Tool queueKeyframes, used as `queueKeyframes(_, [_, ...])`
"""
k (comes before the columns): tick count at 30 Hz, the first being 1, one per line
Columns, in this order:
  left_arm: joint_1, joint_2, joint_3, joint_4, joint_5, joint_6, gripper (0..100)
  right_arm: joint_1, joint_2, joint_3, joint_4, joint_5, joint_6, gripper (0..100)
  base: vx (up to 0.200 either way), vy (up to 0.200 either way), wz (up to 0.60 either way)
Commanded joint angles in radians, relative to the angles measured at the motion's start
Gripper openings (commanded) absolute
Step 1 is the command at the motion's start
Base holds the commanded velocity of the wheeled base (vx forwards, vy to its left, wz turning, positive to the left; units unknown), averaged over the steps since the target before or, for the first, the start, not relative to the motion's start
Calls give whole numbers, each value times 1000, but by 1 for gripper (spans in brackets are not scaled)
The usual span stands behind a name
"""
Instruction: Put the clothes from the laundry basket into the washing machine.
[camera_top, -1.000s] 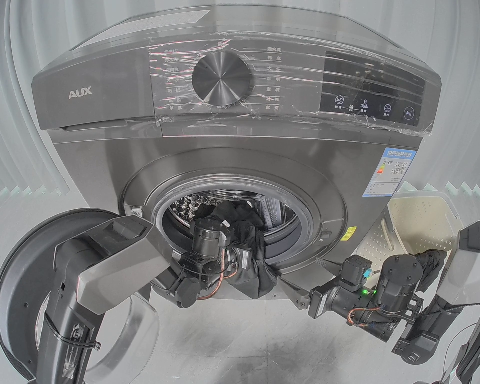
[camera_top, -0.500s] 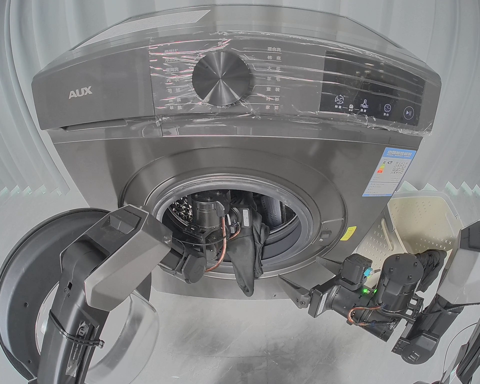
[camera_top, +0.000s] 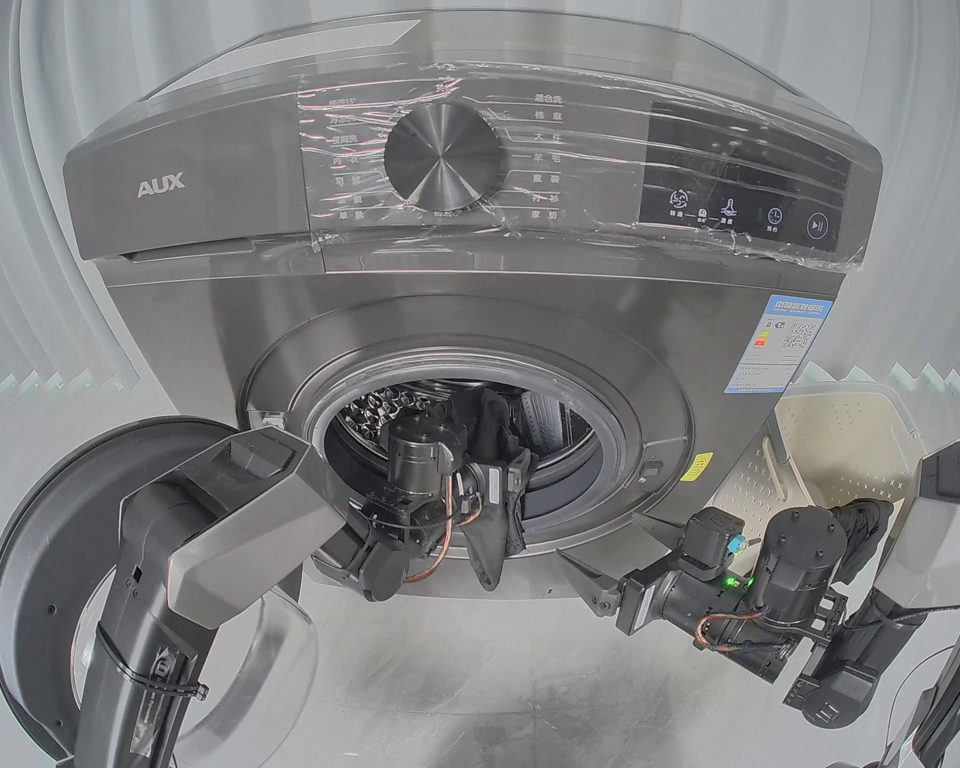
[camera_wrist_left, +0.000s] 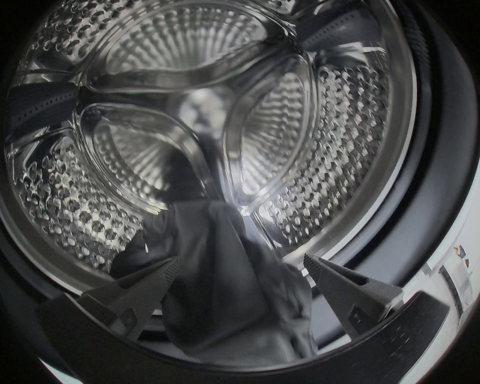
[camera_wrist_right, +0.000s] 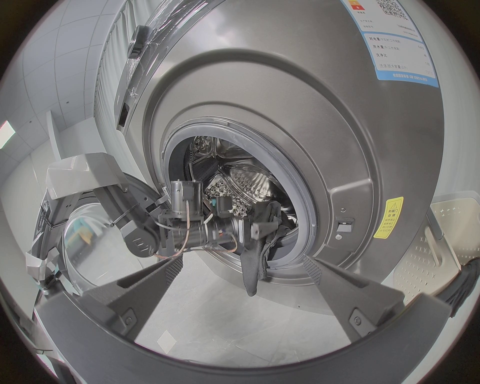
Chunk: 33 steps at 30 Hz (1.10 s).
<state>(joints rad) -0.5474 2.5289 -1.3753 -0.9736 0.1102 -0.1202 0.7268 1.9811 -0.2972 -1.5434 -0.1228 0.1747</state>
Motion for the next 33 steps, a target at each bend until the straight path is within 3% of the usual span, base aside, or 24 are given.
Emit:
queueKeyframes(1, [-28,-13,82,1,-23,25,100,2,-1,1,0,0,0,100,0,0,0])
queueKeyframes(8, [-28,19,73,1,-29,39,100,2,-1,1,0,0,0,100,0,0,0])
queueKeyframes(9, [-26,21,75,1,-29,42,0,2,-1,0,0,0,0,100,0,0,0])
queueKeyframes(18, [-20,47,13,-4,-20,39,0,2,-1,0,-1,0,0,100,0,0,0])
queueKeyframes(22, [7,67,-119,-2,11,19,0,2,-2,0,0,0,0,100,0,0,0])
queueKeyframes(26, [40,102,-258,-5,54,16,0,2,-1,0,-1,0,0,100,0,0,0])
queueKeyframes(33, [77,151,-416,-2,85,16,0,2,-2,0,-1,-1,0,100,0,0,0])
